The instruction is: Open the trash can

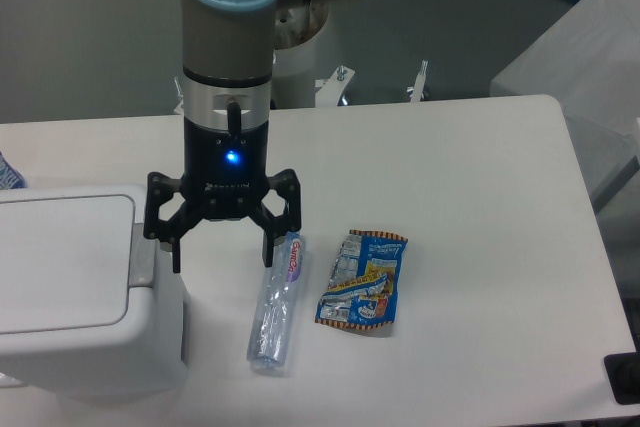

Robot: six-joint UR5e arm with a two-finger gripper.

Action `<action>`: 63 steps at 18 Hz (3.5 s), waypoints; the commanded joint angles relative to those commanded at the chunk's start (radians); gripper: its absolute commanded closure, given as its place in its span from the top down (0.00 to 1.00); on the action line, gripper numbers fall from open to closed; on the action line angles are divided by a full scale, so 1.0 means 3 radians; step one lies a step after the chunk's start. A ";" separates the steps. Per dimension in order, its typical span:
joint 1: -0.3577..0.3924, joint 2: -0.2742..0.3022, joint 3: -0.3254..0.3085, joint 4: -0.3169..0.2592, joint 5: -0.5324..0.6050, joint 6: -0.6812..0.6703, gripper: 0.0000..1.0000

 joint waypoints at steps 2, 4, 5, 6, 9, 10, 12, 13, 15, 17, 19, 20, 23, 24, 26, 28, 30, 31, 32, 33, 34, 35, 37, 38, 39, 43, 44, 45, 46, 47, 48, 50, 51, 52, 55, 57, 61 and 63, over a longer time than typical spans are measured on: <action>0.0000 0.0000 0.0000 0.0000 0.0000 0.0000 1.00; 0.0000 0.0000 0.0000 0.0000 0.0000 0.0000 1.00; 0.0000 0.0000 0.0000 0.0000 0.0000 0.0000 1.00; 0.0000 0.0000 0.0000 0.0000 0.0000 0.0000 1.00; 0.0000 0.0000 0.0000 0.0000 0.0000 0.0000 1.00; 0.0000 0.0000 0.0000 0.0000 0.0000 0.0000 1.00; 0.0000 0.0000 0.0000 0.0005 0.0005 0.0000 1.00; 0.0000 0.0000 0.0000 0.0005 0.0005 0.0000 1.00; 0.0000 -0.0005 0.0000 0.0005 0.0005 0.0005 1.00; 0.0000 -0.0005 0.0015 0.0005 0.0005 0.0010 1.00; 0.0000 -0.0005 0.0026 0.0005 0.0005 0.0015 1.00; 0.0000 -0.0005 0.0031 0.0005 0.0005 0.0020 1.00; 0.0005 -0.0010 0.0051 0.0010 0.0005 0.0031 1.00; 0.0005 -0.0025 0.0071 0.0010 0.0010 0.0031 1.00; 0.0005 -0.0031 0.0066 0.0015 0.0015 0.0031 1.00; 0.0015 -0.0036 0.0077 0.0015 0.0015 0.0031 1.00; 0.0051 -0.0041 0.0072 0.0015 0.0015 0.0031 1.00; 0.0051 -0.0046 0.0077 0.0015 0.0015 0.0031 1.00; 0.0056 -0.0046 0.0077 0.0015 0.0015 0.0036 1.00; 0.0071 -0.0041 0.0072 0.0015 0.0010 0.0036 1.00; 0.0072 -0.0051 0.0077 0.0020 0.0010 0.0041 1.00; 0.0072 -0.0056 0.0082 0.0020 0.0015 0.0046 1.00; 0.0072 -0.0066 0.0082 0.0020 0.0015 0.0056 1.00; 0.0072 -0.0077 0.0072 0.0015 0.0015 0.0051 1.00; 0.0072 -0.0087 0.0067 0.0015 0.0015 0.0051 1.00; 0.0066 -0.0102 0.0072 0.0010 0.0010 0.0015 1.00; 0.0066 -0.0102 0.0051 0.0010 0.0010 0.0015 1.00; 0.0061 -0.0097 0.0031 0.0010 0.0010 0.0015 1.00; 0.0061 -0.0097 0.0021 0.0010 0.0010 0.0015 1.00; 0.0056 -0.0102 0.0020 0.0010 0.0015 0.0010 1.00; 0.0051 -0.0097 -0.0005 0.0005 0.0015 0.0010 1.00; 0.0036 -0.0077 -0.0076 0.0005 0.0015 0.0010 1.00; 0.0031 -0.0056 -0.0112 0.0005 0.0015 0.0010 1.00; 0.0021 -0.0036 -0.0133 0.0005 0.0010 0.0010 1.00; -0.0041 -0.0021 -0.0148 0.0000 0.0015 0.0000 1.00; -0.0082 -0.0005 -0.0164 0.0000 0.0015 -0.0030 1.00; -0.0143 0.0005 -0.0189 0.0000 0.0020 -0.0087 1.00; -0.0189 0.0015 -0.0255 0.0005 0.0015 -0.0092 1.00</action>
